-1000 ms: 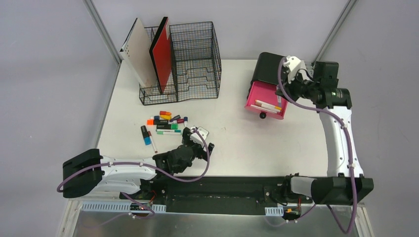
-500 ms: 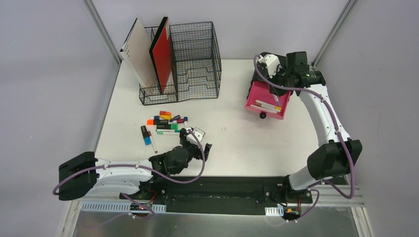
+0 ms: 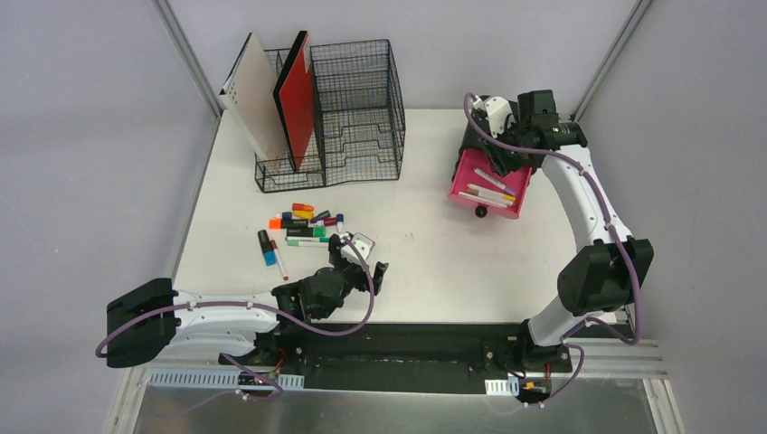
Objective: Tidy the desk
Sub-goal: Place the stationery in the drawer, then pick up the stationery from the center of the board.
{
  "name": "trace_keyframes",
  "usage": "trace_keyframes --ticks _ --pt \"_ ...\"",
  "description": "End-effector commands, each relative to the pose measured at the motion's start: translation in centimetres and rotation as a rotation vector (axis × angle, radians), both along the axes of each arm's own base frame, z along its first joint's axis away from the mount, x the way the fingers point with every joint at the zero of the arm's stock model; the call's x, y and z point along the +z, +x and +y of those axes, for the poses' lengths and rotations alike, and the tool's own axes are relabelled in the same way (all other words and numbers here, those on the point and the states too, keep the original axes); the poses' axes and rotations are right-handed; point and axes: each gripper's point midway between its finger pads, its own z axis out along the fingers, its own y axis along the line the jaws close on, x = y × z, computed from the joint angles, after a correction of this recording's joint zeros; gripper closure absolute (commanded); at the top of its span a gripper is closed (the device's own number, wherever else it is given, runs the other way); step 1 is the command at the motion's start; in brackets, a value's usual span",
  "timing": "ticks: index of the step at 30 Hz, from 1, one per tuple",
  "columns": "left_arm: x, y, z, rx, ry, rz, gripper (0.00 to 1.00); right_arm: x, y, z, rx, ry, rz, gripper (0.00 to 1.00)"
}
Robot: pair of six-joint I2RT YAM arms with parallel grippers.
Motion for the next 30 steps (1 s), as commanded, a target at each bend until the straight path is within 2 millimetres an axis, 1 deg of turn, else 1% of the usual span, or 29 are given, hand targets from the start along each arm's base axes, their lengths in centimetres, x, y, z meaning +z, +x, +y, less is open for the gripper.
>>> trace_keyframes --ticks 1,4,6,9,10,11,14,16,17,19,22,24,28,30 --pt "1.1 0.2 0.0 0.006 -0.048 -0.024 0.14 2.8 0.2 0.6 -0.037 0.054 -0.058 0.53" --pt "1.1 0.2 0.1 0.009 -0.050 -0.025 0.14 4.1 -1.6 1.7 -0.013 0.162 -0.061 0.50" --pt "1.1 0.2 0.2 0.016 -0.054 -0.024 0.14 5.2 -3.1 2.1 0.000 0.258 -0.071 0.47" --pt "1.2 0.4 0.4 0.031 -0.055 -0.023 0.13 6.0 -6.2 2.9 0.048 0.425 -0.050 0.46" --pt "1.2 0.4 0.4 0.036 -0.055 -0.023 0.12 6.4 -7.7 3.5 0.083 0.478 -0.049 0.46" --pt "1.3 0.5 0.5 0.043 -0.055 -0.025 0.11 6.3 -9.0 3.9 0.113 0.523 -0.038 0.46" --pt "1.7 0.8 1.1 0.087 -0.049 -0.008 0.09 5.0 -12.9 5.4 0.208 0.621 -0.013 0.44" --pt "2.1 0.9 1.7 0.121 -0.044 0.024 0.09 4.1 -14.8 5.7 0.244 0.645 -0.028 0.42" --pt "2.2 0.9 2.0 0.138 -0.036 0.040 0.09 3.1 -15.7 5.7 0.251 0.650 -0.020 0.41" --pt "2.8 0.9 2.7 0.177 -0.032 0.079 0.10 2.0 -16.6 5.7 0.267 0.644 -0.038 0.40" --pt "3.1 0.7 4.1 0.249 -0.051 0.158 0.11 0.4 -16.7 5.1 0.244 0.652 -0.034 0.40" --pt "3.3 0.6 5.0 0.284 -0.074 0.215 0.11 0.1 -16.9 4.7 0.235 0.636 -0.020 0.40" --pt "2.3 1.2 7.9 0.372 -0.149 0.351 0.14 -1.1 -16.8 3.6 0.222 0.559 -0.040 0.40" --pt "1.3 1.3 9.7 0.434 -0.169 0.412 0.15 -1.4 -16.6 2.9 0.206 0.512 -0.066 0.39"
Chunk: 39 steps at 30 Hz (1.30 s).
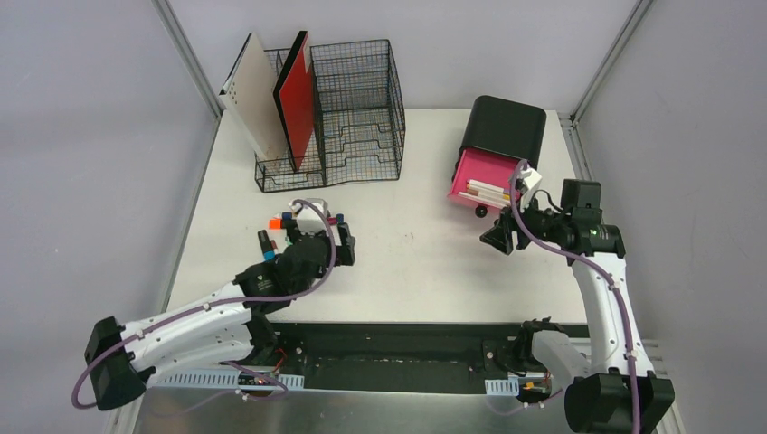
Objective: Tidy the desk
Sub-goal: Pick up the stationery from the center of the board.
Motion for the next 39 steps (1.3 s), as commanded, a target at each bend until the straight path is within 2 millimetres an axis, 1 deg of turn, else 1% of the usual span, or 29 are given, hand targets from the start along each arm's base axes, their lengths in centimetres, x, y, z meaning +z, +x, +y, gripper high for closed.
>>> trace_keyframes --ticks 1,5,7,8,11,13,17,18,21,30,35,39 --pt "-2.8 -0.9 3.8 0.127 -0.057 0.204 0.16 0.3 0.8 -1.2 -0.006 -0.088 -0.125 0.39" --pt "-3.7 -1.0 6.1 0.232 -0.021 0.304 0.26 0.4 0.8 -1.7 -0.024 -0.119 -0.151 0.38" --pt "-4.3 -1.0 7.3 0.311 0.019 0.363 0.33 0.7 0.7 -1.7 -0.023 -0.119 -0.166 0.38" --pt "-4.8 -0.9 7.9 0.354 0.045 0.395 0.34 0.7 0.6 -1.6 -0.021 -0.117 -0.171 0.38" --pt "-6.6 -0.6 9.2 0.454 0.104 0.488 0.35 0.8 0.6 -1.6 -0.020 -0.114 -0.171 0.38" --pt "-7.6 -0.3 9.7 0.494 0.106 0.537 0.35 0.7 0.7 -1.7 -0.024 -0.119 -0.170 0.37" --pt "-9.1 0.5 11.1 0.573 0.067 0.606 0.40 0.6 0.7 -1.8 -0.028 -0.123 -0.168 0.37" --pt "-9.5 0.5 11.5 0.593 0.056 0.623 0.43 0.6 0.7 -1.8 -0.028 -0.123 -0.169 0.37" --pt "-10.3 0.7 12.7 0.638 0.026 0.656 0.46 0.7 0.7 -1.8 -0.027 -0.123 -0.169 0.37" --pt "-12.6 0.4 14.7 0.716 -0.029 0.735 0.50 0.6 0.7 -1.8 -0.025 -0.123 -0.167 0.37" --pt "-13.1 0.4 15.3 0.749 -0.048 0.761 0.53 0.7 0.6 -1.9 -0.027 -0.122 -0.168 0.36" --pt "-13.2 0.5 15.6 0.764 -0.058 0.778 0.54 0.8 0.6 -1.9 -0.027 -0.118 -0.170 0.36"
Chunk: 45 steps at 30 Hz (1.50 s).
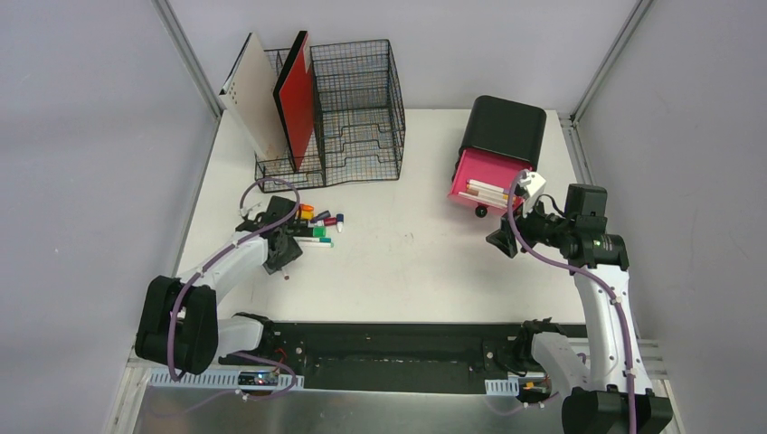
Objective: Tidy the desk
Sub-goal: Pick up the stationery from the center of the board.
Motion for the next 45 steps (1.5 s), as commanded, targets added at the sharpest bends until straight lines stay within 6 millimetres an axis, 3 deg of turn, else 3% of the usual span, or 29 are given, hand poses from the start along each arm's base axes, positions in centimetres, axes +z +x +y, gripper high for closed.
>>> trace_keyframes --ticks 1,12,21,27,29,37,45 --pt "0.0 0.7 -0.1 0.020 -0.034 -0.010 0.53 0.8 0.4 -0.2 0.006 -0.004 -0.053 0.36" --pt "-0.9 1.1 0.6 0.061 -0.034 0.070 0.55 0.8 0.3 -0.2 0.008 0.002 -0.053 0.36" --pt "-1.8 0.9 0.5 0.048 -0.020 0.206 0.78 1.0 0.3 -0.2 0.007 0.006 -0.060 0.36" --pt "-1.6 1.0 0.0 0.021 -0.048 0.205 0.94 1.1 0.2 -0.2 0.009 0.006 -0.062 0.36" --pt "-1.3 0.9 -0.1 0.014 -0.054 0.187 1.00 1.1 0.2 -0.1 0.010 0.007 -0.064 0.36" --pt "1.9 0.2 -0.5 0.002 -0.113 -0.001 1.00 1.1 0.1 0.1 0.022 0.016 -0.062 0.36" --pt "5.8 0.1 -4.1 -0.152 -0.329 -0.294 1.00 1.1 -0.2 0.5 0.048 0.035 -0.056 0.35"
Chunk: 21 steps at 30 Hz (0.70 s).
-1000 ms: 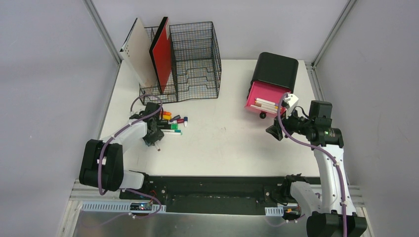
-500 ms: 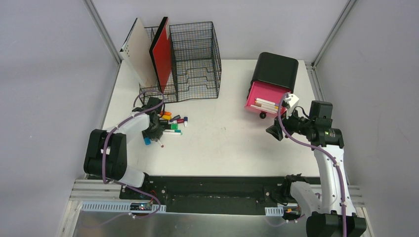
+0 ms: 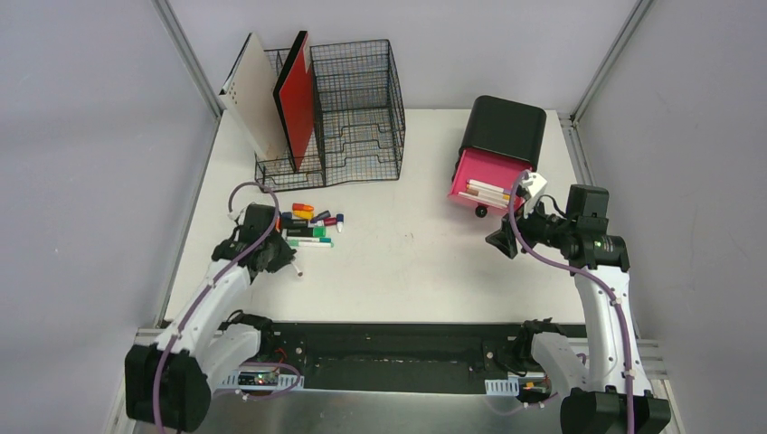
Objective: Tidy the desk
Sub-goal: Pick up the stationery from the center of the board.
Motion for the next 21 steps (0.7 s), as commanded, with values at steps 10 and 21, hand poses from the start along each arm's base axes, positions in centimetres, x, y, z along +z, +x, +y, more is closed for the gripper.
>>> trace_keyframes --ticks 10,21 --pt "10.7 0.0 -9.6 -0.521 -0.446 -0.727 1.00 0.9 -1.3 2.2 0.138 0.118 -0.014 0.34" --pt "15.2 -1.8 -12.8 -0.728 -0.531 -1.001 1.00 1.2 -3.2 4.5 0.279 0.267 0.018 0.31"
